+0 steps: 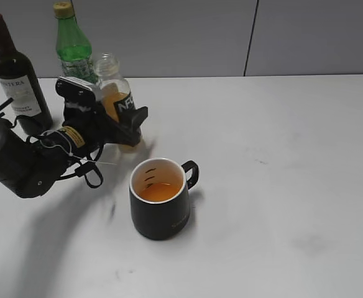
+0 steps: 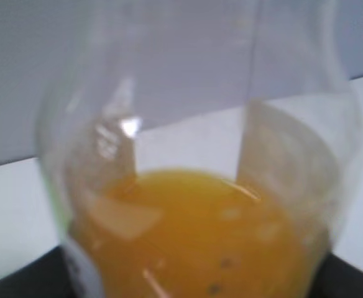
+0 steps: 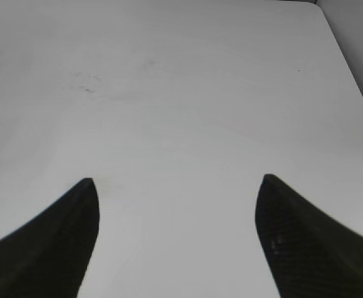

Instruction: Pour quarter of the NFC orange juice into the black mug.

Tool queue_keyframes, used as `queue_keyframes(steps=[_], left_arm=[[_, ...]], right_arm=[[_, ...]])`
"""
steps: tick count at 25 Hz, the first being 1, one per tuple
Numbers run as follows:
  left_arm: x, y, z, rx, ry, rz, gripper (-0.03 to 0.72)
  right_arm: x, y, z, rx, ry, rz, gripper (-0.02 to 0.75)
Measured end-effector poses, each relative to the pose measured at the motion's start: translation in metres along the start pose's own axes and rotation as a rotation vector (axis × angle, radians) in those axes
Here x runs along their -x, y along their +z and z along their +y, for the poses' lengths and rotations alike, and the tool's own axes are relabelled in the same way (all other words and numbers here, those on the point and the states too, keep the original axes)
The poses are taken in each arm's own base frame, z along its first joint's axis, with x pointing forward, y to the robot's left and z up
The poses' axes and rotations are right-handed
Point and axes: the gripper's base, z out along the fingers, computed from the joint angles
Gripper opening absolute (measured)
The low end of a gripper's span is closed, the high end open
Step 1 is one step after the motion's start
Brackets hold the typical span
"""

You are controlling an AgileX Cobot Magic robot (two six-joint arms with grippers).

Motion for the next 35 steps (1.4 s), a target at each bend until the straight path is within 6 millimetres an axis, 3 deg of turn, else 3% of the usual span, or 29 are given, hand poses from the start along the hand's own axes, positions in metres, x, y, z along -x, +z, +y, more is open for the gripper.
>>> queue_keyframes(steps=[9, 19, 26, 35], left_arm=[[0.000, -0.002, -0.001, -0.028, 0.021, 0.142, 0.469], [0.001, -0.003, -0.001, -0.027, 0.022, 0.150, 0.472], [0.004, -0.003, 0.003, 0.015, -0.003, 0.110, 0.621], [0.006, -0.004, 0.003, 0.025, -0.009, 0.087, 0.657]], right_arm=[[0.000, 0.000, 0.000, 0.000, 0.000, 0.000, 0.594], [0.000, 0.000, 0.000, 0.000, 0.000, 0.000, 0.594], [0.000, 0.000, 0.000, 0.000, 0.000, 0.000, 0.594], [0.000, 0.000, 0.000, 0.000, 0.000, 0.000, 0.594]])
